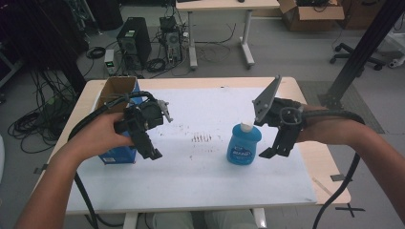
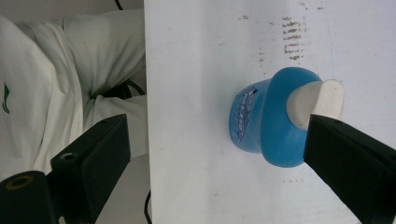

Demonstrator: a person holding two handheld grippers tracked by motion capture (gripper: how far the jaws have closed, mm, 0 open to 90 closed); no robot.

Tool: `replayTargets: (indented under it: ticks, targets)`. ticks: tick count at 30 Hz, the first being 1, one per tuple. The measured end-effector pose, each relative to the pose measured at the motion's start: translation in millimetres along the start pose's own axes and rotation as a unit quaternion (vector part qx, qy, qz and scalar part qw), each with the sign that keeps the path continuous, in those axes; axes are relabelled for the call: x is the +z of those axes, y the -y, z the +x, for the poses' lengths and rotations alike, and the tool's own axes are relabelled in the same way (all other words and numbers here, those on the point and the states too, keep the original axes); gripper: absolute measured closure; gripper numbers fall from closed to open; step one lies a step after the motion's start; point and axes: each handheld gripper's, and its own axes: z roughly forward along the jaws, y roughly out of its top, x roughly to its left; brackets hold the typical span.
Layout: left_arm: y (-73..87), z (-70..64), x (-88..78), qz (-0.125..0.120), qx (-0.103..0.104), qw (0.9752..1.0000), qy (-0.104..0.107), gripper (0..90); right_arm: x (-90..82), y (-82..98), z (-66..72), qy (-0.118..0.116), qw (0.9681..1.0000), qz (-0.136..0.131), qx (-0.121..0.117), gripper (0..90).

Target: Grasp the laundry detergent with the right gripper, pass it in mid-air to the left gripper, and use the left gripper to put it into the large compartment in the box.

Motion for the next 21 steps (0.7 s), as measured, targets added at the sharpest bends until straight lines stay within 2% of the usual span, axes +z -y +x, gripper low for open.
replayTargets:
  ticks: [14, 21]
  targets:
    - [-1.9, 0.1, -3.7, -0.005, 0.001, 1.0000, -0.004, 5.9, -11.4, 0.8, -0.3, 0.009, 0.9999, -0.011, 0.000, 6.6]
    - [-4.7, 2.0, -2.4, -0.006, 0.000, 1.0000, -0.005, 5.9, -15.0, 12.9, -9.4, 0.018, 0.9996, -0.022, 0.006, 5.9]
